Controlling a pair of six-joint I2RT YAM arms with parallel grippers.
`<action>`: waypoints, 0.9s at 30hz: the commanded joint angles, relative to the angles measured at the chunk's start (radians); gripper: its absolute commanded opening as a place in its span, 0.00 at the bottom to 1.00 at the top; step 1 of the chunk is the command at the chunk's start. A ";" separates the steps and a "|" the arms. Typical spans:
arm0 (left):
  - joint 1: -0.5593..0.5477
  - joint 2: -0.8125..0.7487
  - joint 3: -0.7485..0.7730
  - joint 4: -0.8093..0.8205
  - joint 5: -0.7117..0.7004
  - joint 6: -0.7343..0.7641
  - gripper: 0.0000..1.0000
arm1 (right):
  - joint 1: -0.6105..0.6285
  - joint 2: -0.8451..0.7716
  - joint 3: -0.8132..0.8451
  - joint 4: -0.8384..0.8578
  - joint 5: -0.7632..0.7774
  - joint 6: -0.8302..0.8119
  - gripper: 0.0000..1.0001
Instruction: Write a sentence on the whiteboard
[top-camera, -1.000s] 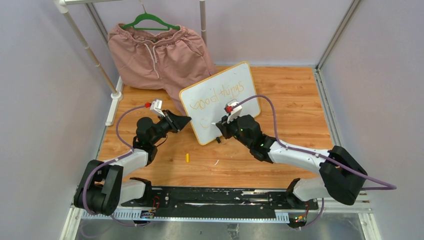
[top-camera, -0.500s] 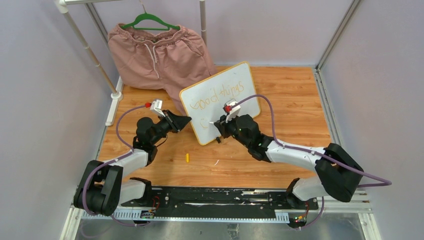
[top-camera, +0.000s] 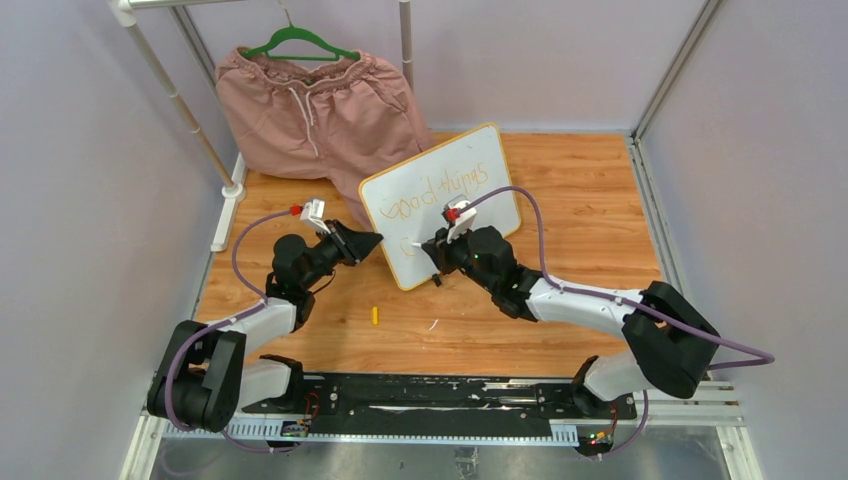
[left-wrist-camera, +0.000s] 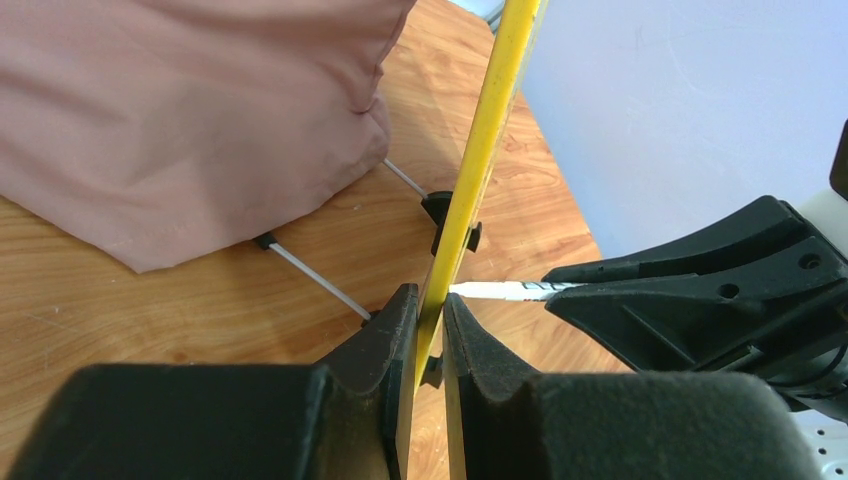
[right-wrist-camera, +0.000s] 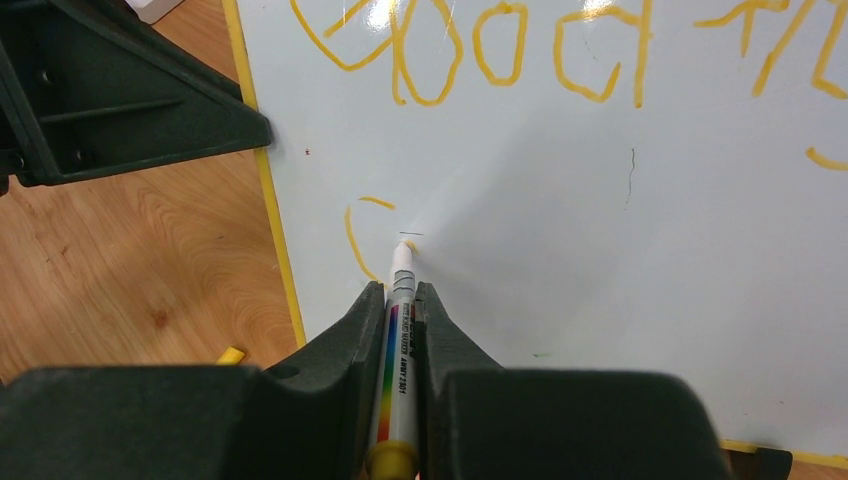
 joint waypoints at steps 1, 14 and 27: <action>-0.009 -0.021 -0.001 0.025 0.007 0.011 0.18 | -0.007 0.010 0.007 0.023 -0.020 0.019 0.00; -0.009 -0.019 -0.001 0.025 0.007 0.011 0.18 | -0.007 -0.021 -0.049 -0.038 0.017 0.023 0.00; -0.011 -0.021 -0.001 0.025 0.008 0.009 0.18 | -0.047 -0.027 0.003 -0.082 0.067 0.008 0.00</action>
